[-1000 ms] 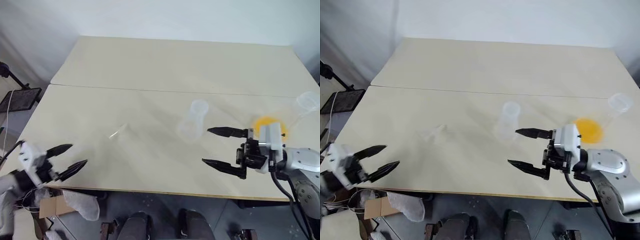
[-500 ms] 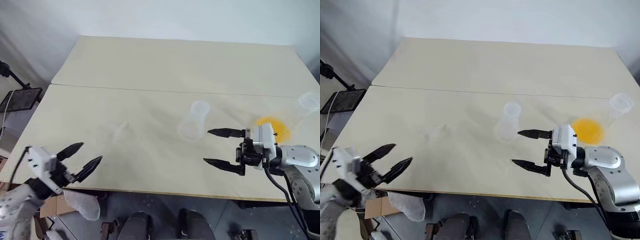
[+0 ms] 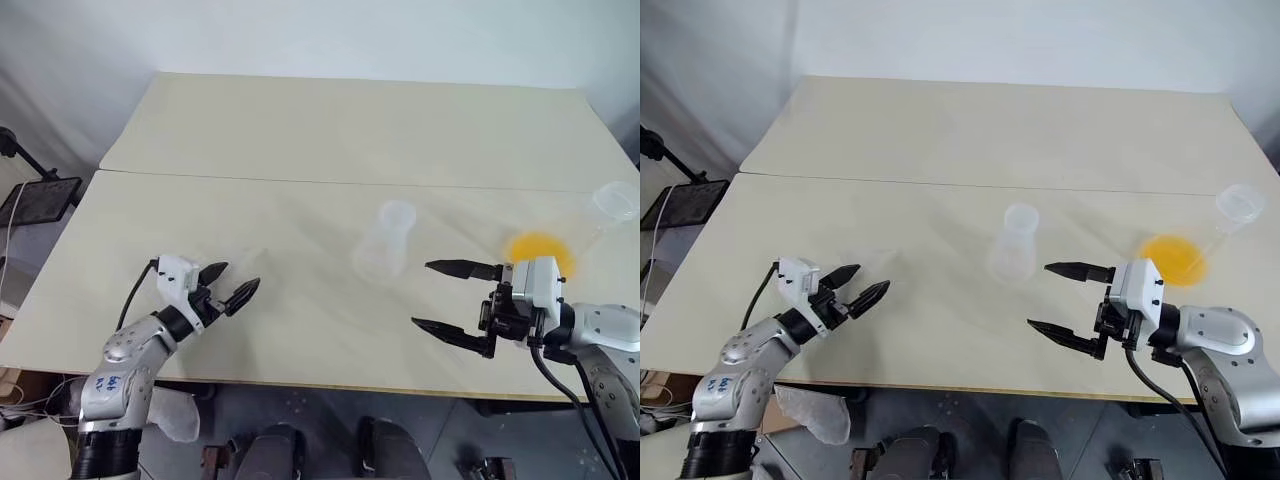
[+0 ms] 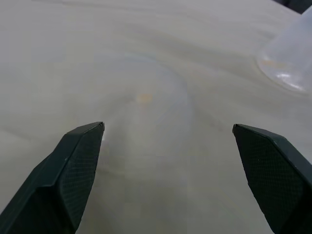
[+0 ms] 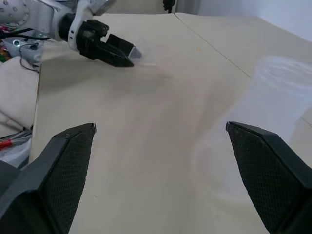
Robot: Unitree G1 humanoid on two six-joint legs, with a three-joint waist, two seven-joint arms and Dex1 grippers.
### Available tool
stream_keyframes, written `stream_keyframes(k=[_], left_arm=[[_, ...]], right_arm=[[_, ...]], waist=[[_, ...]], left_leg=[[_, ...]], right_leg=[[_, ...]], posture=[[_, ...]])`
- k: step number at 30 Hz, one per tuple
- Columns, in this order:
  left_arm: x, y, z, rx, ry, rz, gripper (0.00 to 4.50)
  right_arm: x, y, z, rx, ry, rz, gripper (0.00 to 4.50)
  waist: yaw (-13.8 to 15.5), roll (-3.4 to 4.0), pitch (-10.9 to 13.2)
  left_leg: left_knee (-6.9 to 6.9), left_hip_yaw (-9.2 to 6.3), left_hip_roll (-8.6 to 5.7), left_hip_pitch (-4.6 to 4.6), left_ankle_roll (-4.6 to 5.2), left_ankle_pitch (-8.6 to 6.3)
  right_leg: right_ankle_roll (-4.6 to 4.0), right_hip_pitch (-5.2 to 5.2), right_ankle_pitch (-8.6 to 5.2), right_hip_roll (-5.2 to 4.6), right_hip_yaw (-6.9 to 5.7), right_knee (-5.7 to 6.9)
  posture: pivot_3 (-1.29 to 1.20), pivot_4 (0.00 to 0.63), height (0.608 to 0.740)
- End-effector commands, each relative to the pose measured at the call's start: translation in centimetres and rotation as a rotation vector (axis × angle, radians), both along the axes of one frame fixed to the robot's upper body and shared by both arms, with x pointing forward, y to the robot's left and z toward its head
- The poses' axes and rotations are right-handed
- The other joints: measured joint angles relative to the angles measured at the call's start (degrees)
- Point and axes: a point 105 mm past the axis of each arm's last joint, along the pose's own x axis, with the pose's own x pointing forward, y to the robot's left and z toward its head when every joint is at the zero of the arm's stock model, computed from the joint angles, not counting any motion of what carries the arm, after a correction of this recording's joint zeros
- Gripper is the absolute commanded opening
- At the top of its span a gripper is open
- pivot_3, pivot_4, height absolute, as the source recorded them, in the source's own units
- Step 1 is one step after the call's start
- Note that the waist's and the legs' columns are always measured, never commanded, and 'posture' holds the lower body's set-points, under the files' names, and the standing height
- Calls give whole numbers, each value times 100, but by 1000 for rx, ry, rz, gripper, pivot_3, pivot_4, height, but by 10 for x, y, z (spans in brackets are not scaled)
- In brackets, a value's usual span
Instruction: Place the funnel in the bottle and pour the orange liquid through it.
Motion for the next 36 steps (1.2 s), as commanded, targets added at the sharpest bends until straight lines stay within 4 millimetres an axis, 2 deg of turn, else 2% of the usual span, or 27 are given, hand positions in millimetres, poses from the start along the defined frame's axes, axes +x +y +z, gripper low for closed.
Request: stream_keyframes(k=[1,8,13,16,18,20,23,25,27,29,36], left_arm=[[9,2,3,26,-25,5,3871],[13,-5,4,29,-35,-35,1567],[10,-2,8,47,-52,-55,26],[11,-2,16,75,-90,-89,26],[8,-5,31,75,-138,-146,26],[4,-8,59,138,-221,-253,26],[3,-13,87,206,-283,-354,26],[6,-30,112,260,-355,-479,26],[12,-58,139,313,-449,-607,26],[18,-84,158,375,-512,-702,26],[32,-139,184,604,-625,-939,26]], right_arm=[[-4,0,11,4,-53,-17,4500],[-6,2,11,21,-61,-41,4500],[-7,3,8,20,-63,-50,4500],[-8,1,8,26,-68,-62,4500],[-11,-1,9,30,-73,-69,4500],[-15,-7,13,56,-80,-123,4500],[-18,-14,16,86,-83,-190,4500],[-21,-23,18,124,-97,-270,4500],[-24,-34,14,140,-106,-357,4500],[-28,-41,13,154,-115,-422,4500],[-41,-57,26,262,-198,-613,4500]], waist=[[4,0,0],[4,0,0],[17,5,-3],[18,7,-4],[20,7,-4],[23,6,-3],[22,3,-2],[57,2,-3],[130,2,-3],[176,2,-3],[83,3,-2]], left_leg=[[0,0,0,0,0,0],[3,1,0,1,0,0],[4,-1,0,5,0,1],[5,0,-2,6,2,2],[5,-2,-2,5,2,2],[5,-3,-2,2,2,2],[4,-6,-1,-3,1,1],[5,-7,-3,-2,2,2],[6,-6,-9,0,3,3],[7,1,-14,-1,7,5],[-1,31,-14,-8,13,9]], right_leg=[[0,0,0,0,-2,0],[0,2,0,-2,-2,2],[0,6,0,-3,0,3],[1,9,0,-4,0,2],[1,8,0,-4,0,2],[0,5,0,-4,0,3],[0,3,0,-2,-2,1],[1,7,0,-4,-3,1],[3,9,1,-1,-11,2],[11,7,6,7,-22,1],[23,-4,10,19,-20,-5]], posture=[[0,150,740],[0,150,740],[0,150,740],[0,150,740],[0,150,740],[0,150,740],[0,150,740],[0,150,740],[0,150,740],[0,150,740],[0,150,740]])
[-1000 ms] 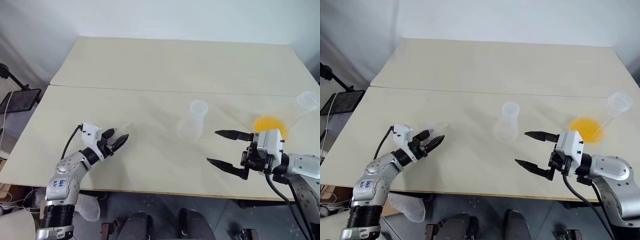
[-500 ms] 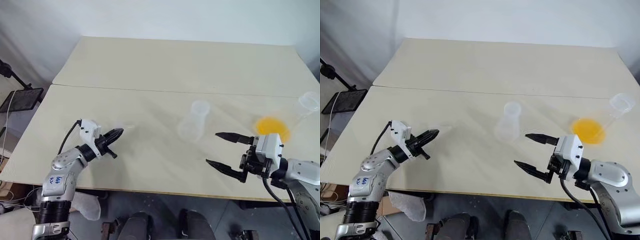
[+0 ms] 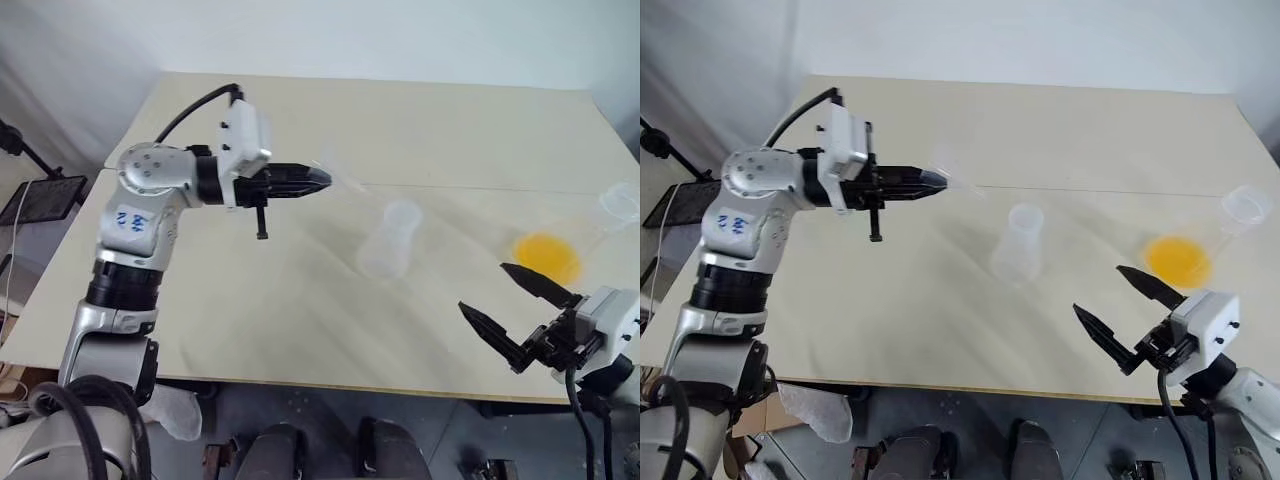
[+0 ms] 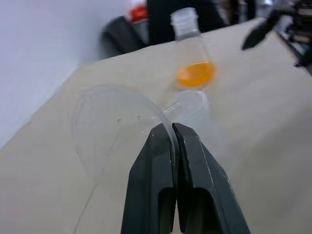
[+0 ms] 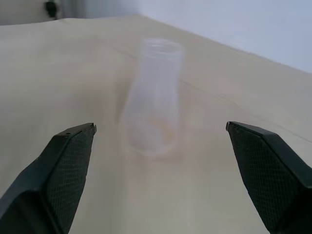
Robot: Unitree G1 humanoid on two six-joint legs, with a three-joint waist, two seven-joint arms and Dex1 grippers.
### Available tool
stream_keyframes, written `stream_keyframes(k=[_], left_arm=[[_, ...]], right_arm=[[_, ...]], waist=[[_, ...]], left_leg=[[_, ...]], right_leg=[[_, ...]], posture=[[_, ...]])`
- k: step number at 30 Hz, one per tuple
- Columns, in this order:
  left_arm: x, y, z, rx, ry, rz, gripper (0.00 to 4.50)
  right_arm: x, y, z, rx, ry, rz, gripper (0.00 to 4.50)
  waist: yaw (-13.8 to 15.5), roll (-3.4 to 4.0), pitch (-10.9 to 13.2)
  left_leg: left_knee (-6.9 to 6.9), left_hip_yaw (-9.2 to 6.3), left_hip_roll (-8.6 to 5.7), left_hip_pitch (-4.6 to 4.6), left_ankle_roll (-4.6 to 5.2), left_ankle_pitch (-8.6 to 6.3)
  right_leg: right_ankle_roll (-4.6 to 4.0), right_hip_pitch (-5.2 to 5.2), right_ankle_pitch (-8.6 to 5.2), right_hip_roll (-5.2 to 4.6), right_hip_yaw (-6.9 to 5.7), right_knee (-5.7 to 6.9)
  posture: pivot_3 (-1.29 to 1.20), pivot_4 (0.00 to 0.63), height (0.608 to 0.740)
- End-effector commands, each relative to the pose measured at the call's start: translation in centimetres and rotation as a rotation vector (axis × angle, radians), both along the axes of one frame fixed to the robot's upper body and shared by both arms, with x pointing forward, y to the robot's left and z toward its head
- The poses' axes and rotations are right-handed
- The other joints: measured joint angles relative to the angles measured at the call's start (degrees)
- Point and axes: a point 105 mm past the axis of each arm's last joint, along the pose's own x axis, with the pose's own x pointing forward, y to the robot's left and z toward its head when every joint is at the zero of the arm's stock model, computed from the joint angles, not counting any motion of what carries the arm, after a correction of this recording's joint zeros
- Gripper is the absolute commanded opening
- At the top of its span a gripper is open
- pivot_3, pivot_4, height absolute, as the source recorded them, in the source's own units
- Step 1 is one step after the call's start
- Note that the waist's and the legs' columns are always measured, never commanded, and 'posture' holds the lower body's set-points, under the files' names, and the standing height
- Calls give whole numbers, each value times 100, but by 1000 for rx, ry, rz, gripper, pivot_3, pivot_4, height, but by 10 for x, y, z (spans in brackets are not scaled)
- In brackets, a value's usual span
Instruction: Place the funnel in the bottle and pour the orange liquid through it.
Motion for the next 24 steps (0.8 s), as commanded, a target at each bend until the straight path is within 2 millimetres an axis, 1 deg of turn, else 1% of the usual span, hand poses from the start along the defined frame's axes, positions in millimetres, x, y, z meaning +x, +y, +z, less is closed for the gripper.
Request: stream_keyframes(k=[1,3,6,8,12,14,17,21,24], left_arm=[[5,-20,18,73,-101,-67,26],[7,-33,22,89,-117,-100,26],[11,-56,20,145,-161,-134,26],[11,-64,17,175,-165,-165,26],[14,-62,17,211,-178,-171,26],[16,-64,15,222,-195,-169,26],[13,-70,10,239,-208,-204,26],[21,-73,7,265,-245,-158,26],[24,-72,5,296,-262,-143,26]], right_arm=[[-15,-4,14,2,-79,-73,4500],[-22,-6,9,4,-66,-108,4500],[-36,-15,0,15,-49,-191,4500],[-43,-17,-5,13,-40,-224,4500],[-48,-17,-7,21,-44,-257,4500],[-50,-17,-9,28,-44,-271,4500],[-51,-15,-11,35,-45,-278,4500],[-49,-12,-12,47,-53,-280,4500],[-48,-11,-14,52,-55,-281,4500]], waist=[[9,0,0],[40,0,0],[51,0,0],[71,-1,0],[-6,0,1],[-19,0,1],[-27,-1,1],[-20,-1,1],[-20,-2,1]], left_leg=[[0,0,1,1,0,2],[0,2,1,0,0,2],[-2,8,-3,0,3,2],[-3,9,-6,-3,7,3],[-4,28,-1,-4,11,4],[-4,26,4,-2,11,4],[-4,25,2,-2,12,4],[-3,25,0,-4,16,2],[-3,24,0,-4,17,2]], right_leg=[[0,0,0,2,0,-1],[0,1,-1,1,2,-5],[4,2,-1,-3,7,-12],[6,2,-1,-4,7,-16],[5,-6,-1,-3,20,-22],[4,-7,-2,-1,20,-17],[5,-6,-2,-4,20,-16],[5,-6,-2,-7,20,-16],[5,-7,-2,-6,20,-16]], posture=[[0,150,740],[0,150,740],[0,150,740],[0,150,740],[0,150,740],[0,150,740],[0,150,740],[0,150,740],[0,150,740]])
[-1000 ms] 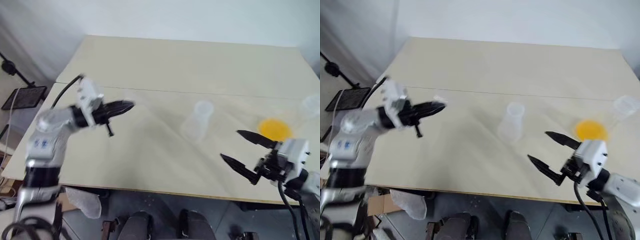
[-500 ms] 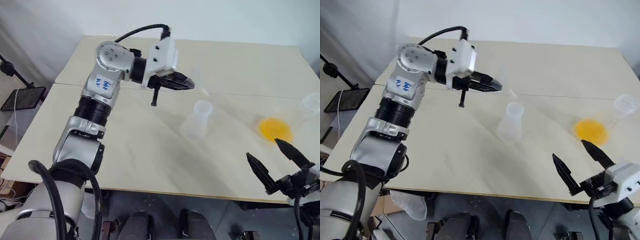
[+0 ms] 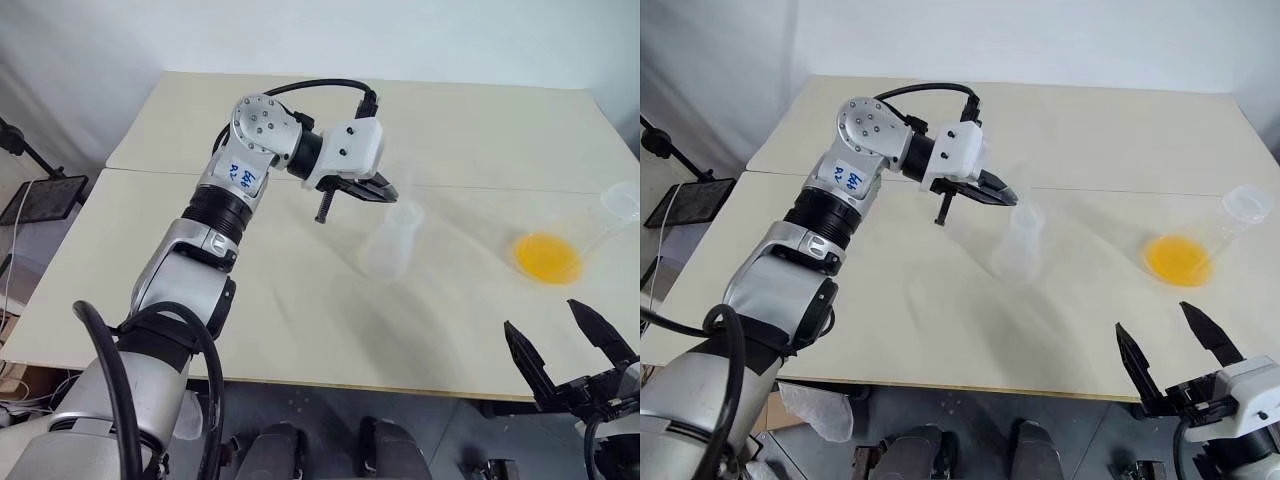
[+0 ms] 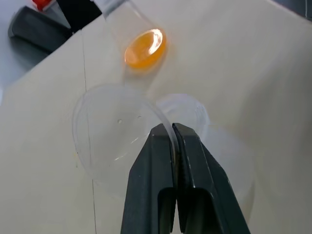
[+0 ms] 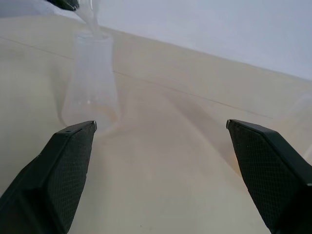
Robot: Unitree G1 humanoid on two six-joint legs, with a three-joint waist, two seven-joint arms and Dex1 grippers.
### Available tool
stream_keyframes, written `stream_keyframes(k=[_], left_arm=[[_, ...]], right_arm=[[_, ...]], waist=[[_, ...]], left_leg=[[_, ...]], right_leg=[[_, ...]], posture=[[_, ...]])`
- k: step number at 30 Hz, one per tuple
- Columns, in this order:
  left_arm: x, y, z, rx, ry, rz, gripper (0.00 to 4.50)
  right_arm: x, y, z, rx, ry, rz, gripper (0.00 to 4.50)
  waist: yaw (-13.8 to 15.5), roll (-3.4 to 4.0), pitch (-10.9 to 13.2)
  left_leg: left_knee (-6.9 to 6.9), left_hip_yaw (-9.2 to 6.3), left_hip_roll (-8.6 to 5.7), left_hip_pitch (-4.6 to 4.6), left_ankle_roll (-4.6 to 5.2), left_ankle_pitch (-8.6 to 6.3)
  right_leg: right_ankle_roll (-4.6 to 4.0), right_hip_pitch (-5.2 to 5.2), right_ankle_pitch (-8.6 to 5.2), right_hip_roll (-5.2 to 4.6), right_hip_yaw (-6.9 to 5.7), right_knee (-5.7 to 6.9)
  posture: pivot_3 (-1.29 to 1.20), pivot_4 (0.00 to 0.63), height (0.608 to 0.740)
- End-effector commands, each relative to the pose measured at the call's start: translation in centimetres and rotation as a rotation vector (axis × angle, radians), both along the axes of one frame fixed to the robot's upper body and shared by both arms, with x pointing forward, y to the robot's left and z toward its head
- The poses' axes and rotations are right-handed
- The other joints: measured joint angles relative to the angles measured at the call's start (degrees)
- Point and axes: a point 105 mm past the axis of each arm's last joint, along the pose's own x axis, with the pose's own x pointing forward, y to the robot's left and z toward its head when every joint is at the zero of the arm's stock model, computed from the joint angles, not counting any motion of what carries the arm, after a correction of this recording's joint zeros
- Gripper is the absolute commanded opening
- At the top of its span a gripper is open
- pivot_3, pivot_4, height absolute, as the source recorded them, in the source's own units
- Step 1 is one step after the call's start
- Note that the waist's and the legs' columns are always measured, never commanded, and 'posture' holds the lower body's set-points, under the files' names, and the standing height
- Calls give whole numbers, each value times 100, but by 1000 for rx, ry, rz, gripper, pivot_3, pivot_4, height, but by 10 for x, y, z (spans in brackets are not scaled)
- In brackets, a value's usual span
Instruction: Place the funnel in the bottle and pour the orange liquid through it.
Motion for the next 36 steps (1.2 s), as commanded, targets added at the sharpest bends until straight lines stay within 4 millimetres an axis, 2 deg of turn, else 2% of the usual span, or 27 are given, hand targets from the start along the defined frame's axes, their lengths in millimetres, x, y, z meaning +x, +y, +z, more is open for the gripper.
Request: stream_keyframes(k=[1,5,10,16,19,24,28,31,32,36], left_arm=[[-2,-6,18,6,-85,-13,26],[0,-7,22,-6,-103,8,26],[0,-6,9,88,-106,-10,26],[-2,-15,5,110,-85,-25,26],[-4,-18,7,87,-62,-34,668],[-8,-20,9,48,-10,-55,2173],[-11,-12,11,-7,78,-71,3432],[-13,8,17,-121,166,-88,4336],[-13,17,20,-165,193,-90,4464],[-7,51,26,-314,242,-6,4464]], right_arm=[[-1,4,8,-10,-45,-3,4500],[2,6,7,-5,-51,2,4500],[8,6,7,-7,-54,21,4500],[14,6,8,-11,-58,33,4500],[15,8,7,-9,-58,35,4500],[15,9,4,-3,-53,31,4500],[17,9,4,-2,-57,31,4500],[21,9,4,-4,-63,36,4500],[23,8,4,-4,-64,37,4500],[27,5,6,-8,-92,31,4500]], waist=[[1,0,0],[5,0,0],[-7,0,0],[33,0,0],[36,0,0],[41,-1,0],[33,0,0],[-19,0,0],[-46,0,0],[-84,1,-1]], left_leg=[[0,0,0,-1,0,0],[1,-1,-1,-2,3,-1],[1,0,-1,0,5,-2],[3,-1,-2,0,7,-1],[3,0,-3,0,8,-1],[4,1,-4,-2,11,-2],[4,1,-3,-1,12,-2],[5,1,-2,1,12,-2],[5,0,-2,2,11,-1],[4,-8,1,5,10,-1]], right_leg=[[0,0,0,0,0,0],[0,0,0,-2,0,0],[0,0,0,-1,-1,3],[0,0,0,-3,-1,4],[0,0,0,-2,-1,4],[0,0,0,-4,-1,4],[0,-1,0,-3,-1,6],[0,0,0,-4,0,10],[0,-1,0,-4,0,12],[0,-7,0,-4,-1,31]], posture=[[0,150,740],[0,150,740],[0,150,740],[0,150,740],[0,150,740],[0,150,740],[0,150,740],[0,150,740],[0,150,740],[0,150,740]])
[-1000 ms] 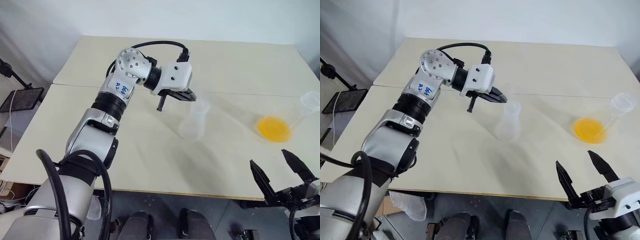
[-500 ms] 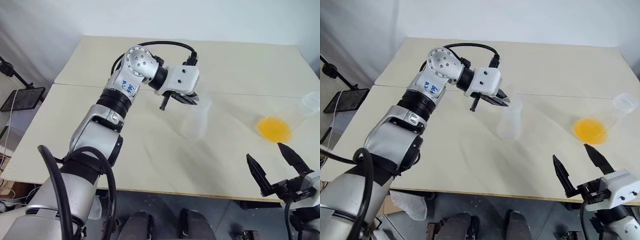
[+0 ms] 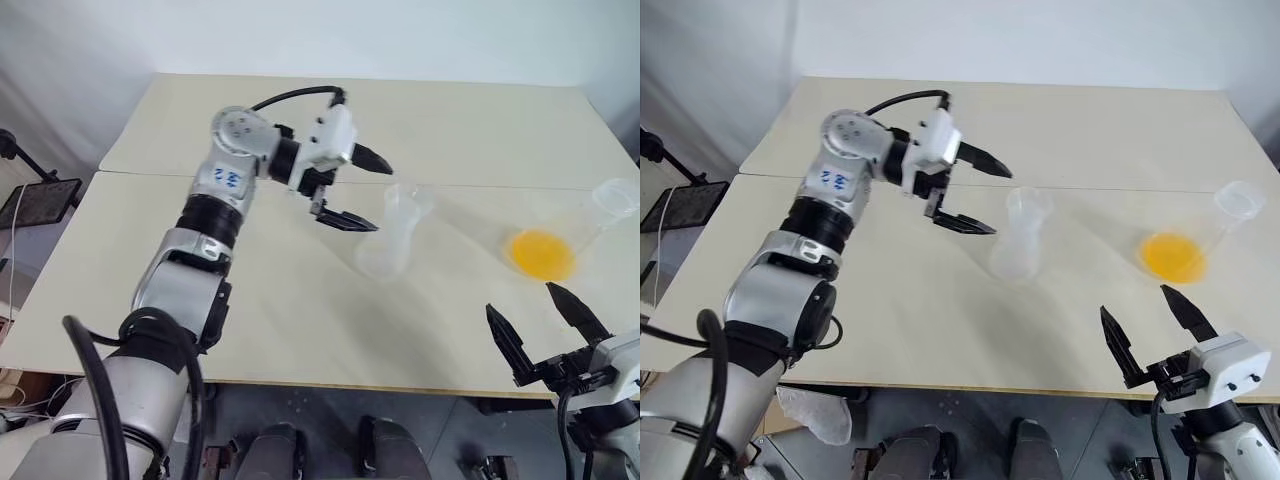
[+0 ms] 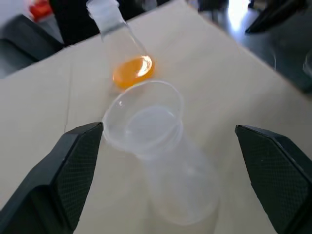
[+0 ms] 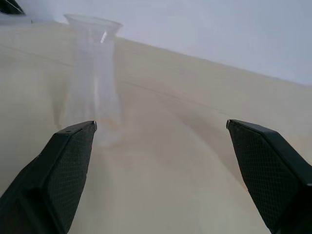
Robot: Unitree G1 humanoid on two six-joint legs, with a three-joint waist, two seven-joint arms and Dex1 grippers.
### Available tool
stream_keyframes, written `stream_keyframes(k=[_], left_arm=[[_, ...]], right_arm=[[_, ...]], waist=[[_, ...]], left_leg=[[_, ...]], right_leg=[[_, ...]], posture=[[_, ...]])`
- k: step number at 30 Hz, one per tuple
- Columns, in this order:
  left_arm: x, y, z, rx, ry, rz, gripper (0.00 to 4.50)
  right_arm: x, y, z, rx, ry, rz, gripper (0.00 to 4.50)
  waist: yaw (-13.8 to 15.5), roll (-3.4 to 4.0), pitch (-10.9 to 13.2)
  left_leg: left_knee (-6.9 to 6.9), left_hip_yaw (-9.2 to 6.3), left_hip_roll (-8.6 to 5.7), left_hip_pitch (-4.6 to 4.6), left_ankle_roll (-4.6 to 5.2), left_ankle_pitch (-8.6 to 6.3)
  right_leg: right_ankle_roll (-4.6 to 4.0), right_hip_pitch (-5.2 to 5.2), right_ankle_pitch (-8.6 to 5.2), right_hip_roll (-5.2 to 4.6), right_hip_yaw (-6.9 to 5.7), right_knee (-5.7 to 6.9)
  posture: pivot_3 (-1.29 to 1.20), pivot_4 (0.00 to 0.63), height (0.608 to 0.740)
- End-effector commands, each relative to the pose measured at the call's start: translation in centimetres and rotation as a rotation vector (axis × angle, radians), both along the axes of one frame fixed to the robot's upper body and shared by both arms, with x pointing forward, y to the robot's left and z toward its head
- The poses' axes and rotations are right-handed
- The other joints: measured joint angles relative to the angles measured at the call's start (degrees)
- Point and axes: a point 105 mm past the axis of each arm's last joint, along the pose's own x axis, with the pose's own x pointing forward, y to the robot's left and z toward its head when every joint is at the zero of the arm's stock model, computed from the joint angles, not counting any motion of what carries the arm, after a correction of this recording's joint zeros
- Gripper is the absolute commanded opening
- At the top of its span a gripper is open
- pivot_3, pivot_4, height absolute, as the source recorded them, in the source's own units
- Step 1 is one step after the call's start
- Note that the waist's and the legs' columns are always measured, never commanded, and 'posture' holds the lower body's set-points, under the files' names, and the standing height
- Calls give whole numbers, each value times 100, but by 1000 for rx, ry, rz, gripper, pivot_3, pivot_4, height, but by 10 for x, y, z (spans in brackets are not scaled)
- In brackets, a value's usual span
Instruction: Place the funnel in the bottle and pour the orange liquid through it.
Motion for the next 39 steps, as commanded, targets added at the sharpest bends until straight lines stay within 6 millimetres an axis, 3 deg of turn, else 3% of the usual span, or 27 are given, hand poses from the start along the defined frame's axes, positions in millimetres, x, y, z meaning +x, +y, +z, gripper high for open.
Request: stream_keyframes(k=[1,5,9,13,19,24,29,33,35,39], left_arm=[[3,34,18,-149,-14,89,4464],[7,94,4,-253,15,283,4464],[5,167,-29,-328,56,585,4464],[-15,187,-50,-334,103,669,4464],[-52,166,-83,-368,215,654,4464],[-74,113,-95,-306,226,508,4464],[-71,95,-99,-285,257,486,4464],[-71,91,-99,-287,256,470,4464],[-72,90,-95,-306,253,460,4464],[-75,89,-87,-355,249,442,4464]], right_arm=[[2,-2,11,-16,-73,-15,4500],[12,-4,20,12,-134,-46,4500],[30,-11,23,49,-167,-91,4500],[39,-18,27,41,-173,-89,4500],[28,-58,38,39,-181,-248,4500],[-11,-80,39,116,-194,-400,4500],[-51,-94,24,114,-137,-529,4500],[-77,-100,6,160,-74,-588,4500],[-77,-98,0,168,-42,-573,4500],[-48,-91,9,179,-44,-459,4500]], waist=[[-3,1,-1],[-44,6,-3],[-107,6,-4],[-33,6,-3],[30,12,-6],[47,13,-6],[3,33,-19],[-31,38,-21],[-61,38,-21],[-123,38,-21]], left_leg=[[1,-1,0,0,0,0],[-1,-9,1,9,-5,1],[2,-19,-1,11,-7,0],[6,-56,-10,4,-10,-1],[6,-78,-34,8,-8,-3],[2,-87,-26,5,-16,-1],[-11,-45,-21,33,-19,1],[-36,-20,-13,60,-22,-1],[-42,-16,-11,67,-26,-3],[-45,-11,0,69,-30,-6]], right_leg=[[0,0,0,0,0,1],[0,0,0,-1,2,13],[-1,1,0,-6,3,20],[-1,3,0,-16,5,35],[-2,17,1,-35,42,36],[-3,18,0,-20,41,34],[-2,20,-1,-3,59,30],[-7,21,-5,0,101,30],[-9,21,-6,0,119,29],[-10,21,-6,-10,148,10]], posture=[[0,150,740],[0,150,740],[0,150,740],[0,150,740],[0,150,740],[0,150,740],[0,150,740],[0,150,740],[0,150,740],[0,150,740]])
